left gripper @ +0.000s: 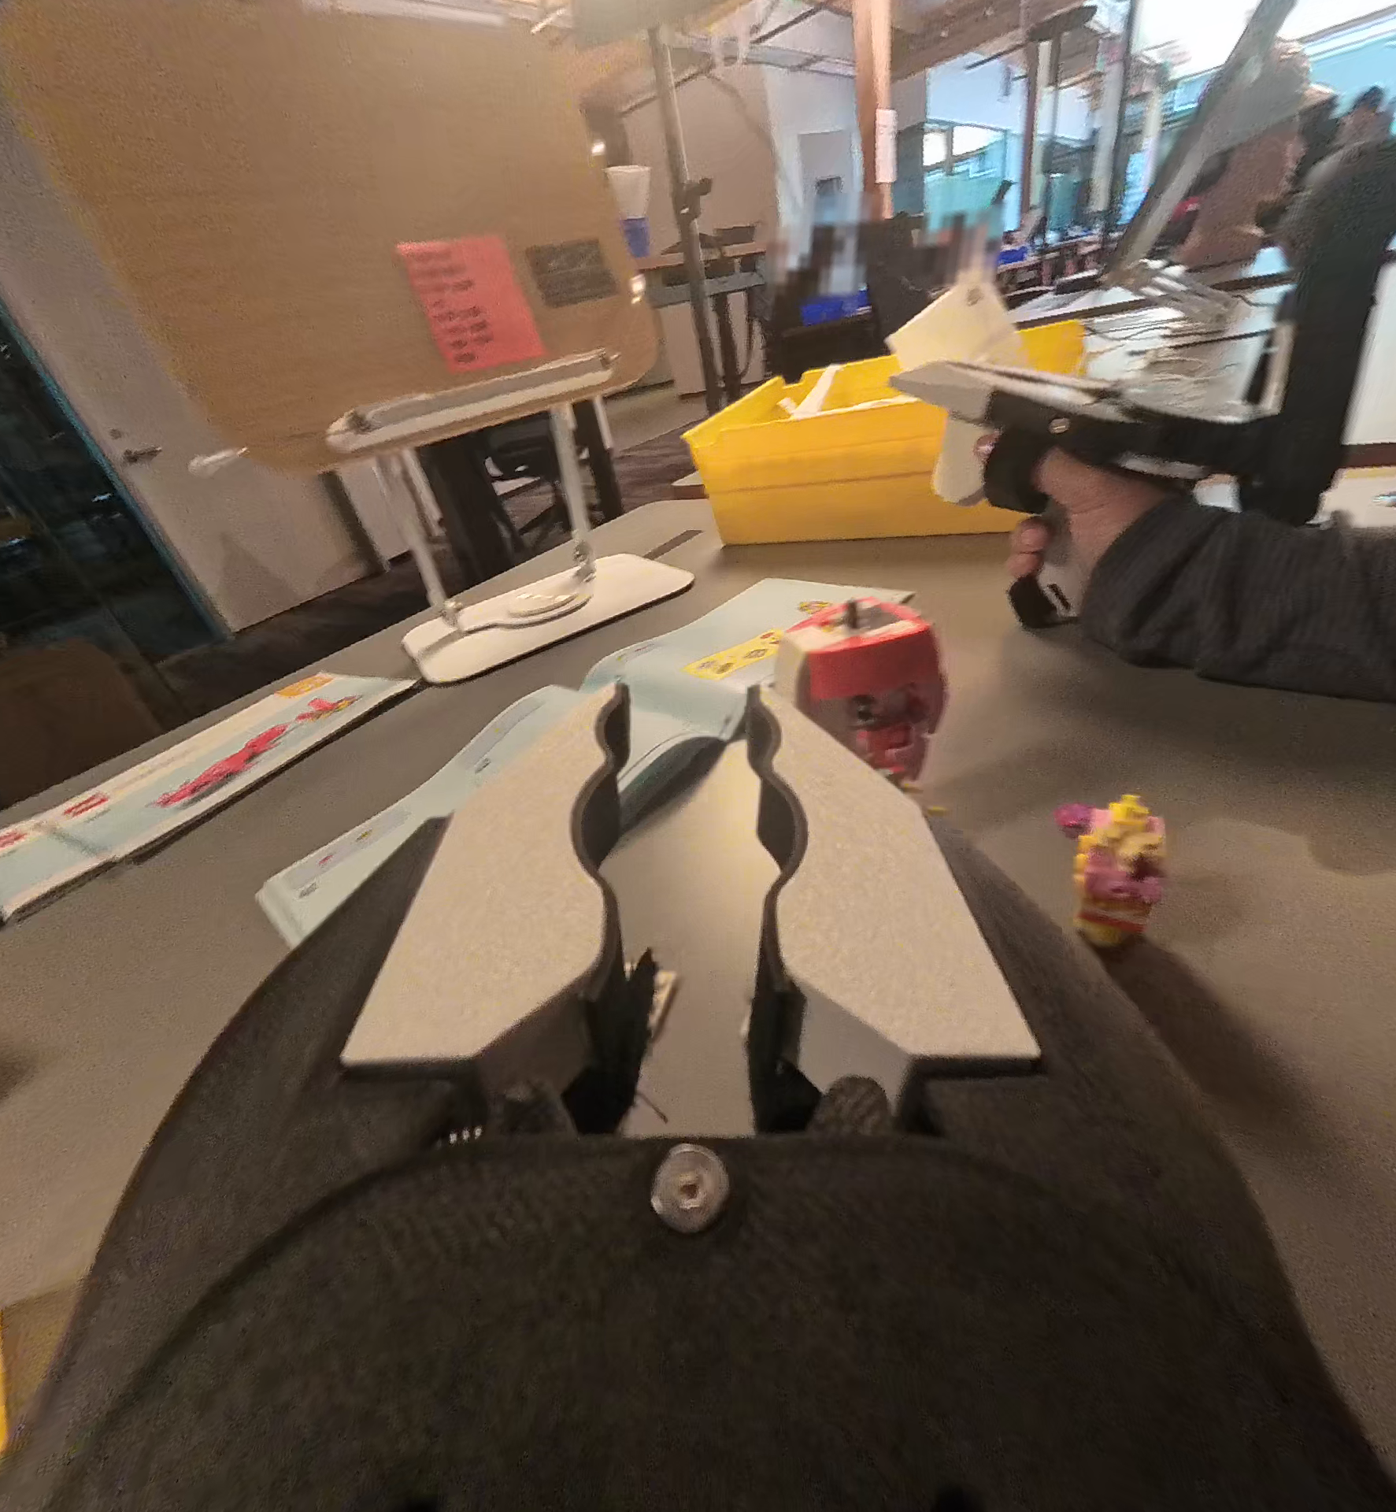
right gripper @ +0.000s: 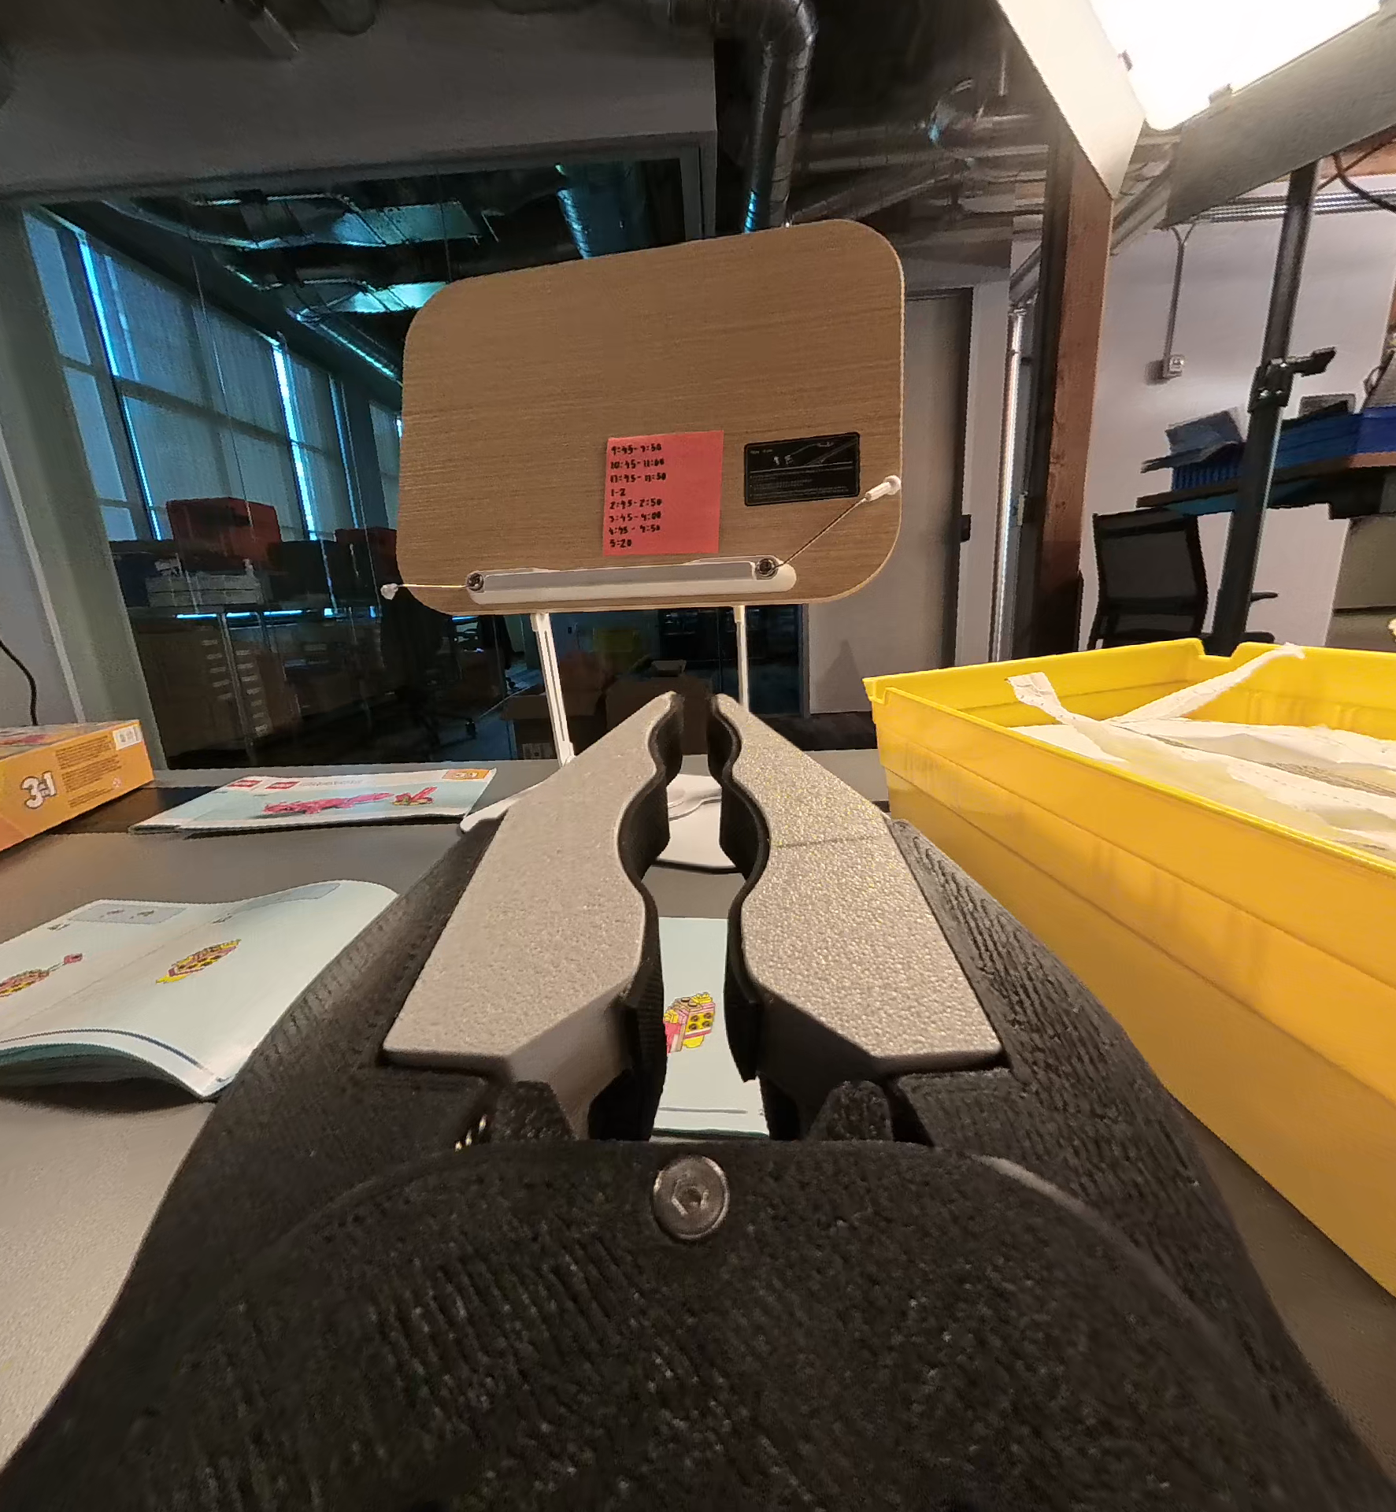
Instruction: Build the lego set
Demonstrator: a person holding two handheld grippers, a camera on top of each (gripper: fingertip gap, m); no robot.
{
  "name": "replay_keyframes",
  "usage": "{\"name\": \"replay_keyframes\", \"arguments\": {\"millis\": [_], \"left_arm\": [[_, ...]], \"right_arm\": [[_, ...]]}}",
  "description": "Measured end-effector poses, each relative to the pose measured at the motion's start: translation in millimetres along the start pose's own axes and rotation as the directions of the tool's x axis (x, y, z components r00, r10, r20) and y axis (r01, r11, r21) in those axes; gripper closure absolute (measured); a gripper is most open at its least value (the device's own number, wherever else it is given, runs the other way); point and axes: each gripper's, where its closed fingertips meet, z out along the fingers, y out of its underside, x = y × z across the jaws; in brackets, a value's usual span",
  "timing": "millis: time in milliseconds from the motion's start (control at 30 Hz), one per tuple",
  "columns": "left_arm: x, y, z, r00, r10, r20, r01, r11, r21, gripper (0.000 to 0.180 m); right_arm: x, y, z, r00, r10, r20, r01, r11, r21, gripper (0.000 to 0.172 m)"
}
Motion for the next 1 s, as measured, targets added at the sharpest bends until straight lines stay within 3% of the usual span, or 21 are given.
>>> {"name": "replay_keyframes", "arguments": {"millis": [133, 200, 333, 500, 567, 667, 767, 867, 1000], "left_arm": [[28.3, -28.9, -7.0, 0.998, 0.041, -0.055, -0.038, 0.998, 0.042, 0.156], [31.6, -50.8, -18.4, 0.999, 0.052, -0.002, -0.052, 0.997, 0.055, 0.163], [32.9, -106.9, -68.6, 0.986, 0.085, 0.147, -0.115, 0.971, 0.212, 0.163], [-18.4, -152.6, -151.2, 0.933, 0.014, 0.359, -0.128, 0.946, 0.296, 0.163], [-55.8, -156.2, -177.9, 0.898, -0.01, 0.44, -0.117, 0.958, 0.262, 0.162], [-120.1, -138.9, -202.8, 0.833, -0.023, 0.552, -0.038, 0.994, 0.099, 0.154], [-165.6, -103.9, -203.8, 0.834, -0.082, 0.546, 0.148, 0.986, -0.079, 0.154], [-190.4, -52.8, -194.9, 0.847, -0.175, 0.502, 0.362, 0.881, -0.304, 0.153], [-203.9, 3.4, -187.7, 0.84, -0.268, 0.473, 0.509, 0.691, -0.513, 0.159]], "right_arm": [[3.2, -0.8, -0.7, 1.0, 0.019, -0.009, -0.019, 1.0, 0.006, 0.169], [3.9, -0.5, -0.3, 1.0, 0.023, -0.011, -0.023, 1.0, 0.005, 0.169], [2.4, -0.1, 0.4, 1.0, 0.013, -0.006, -0.013, 1.0, 0.002, 0.169], [1.3, -0.5, -0.1, 1.0, 0.006, -0.004, -0.006, 1.0, 0.006, 0.169], [0.6, -0.1, 0.3, 1.0, 0.0, -0.003, 0.0, 1.0, 0.002, 0.169], [-0.9, 0.4, 0.6, 1.0, -0.012, -0.002, 0.012, 1.0, -0.002, 0.169], [-0.7, 0.6, 0.6, 1.0, -0.01, -0.003, 0.01, 1.0, -0.002, 0.169], [-1.2, 0.8, 0.8, 1.0, -0.013, -0.002, 0.013, 1.0, -0.004, 0.169], [-2.3, 0.9, 1.0, 1.0, -0.019, 0.004, 0.019, 1.0, -0.004, 0.169]]}}
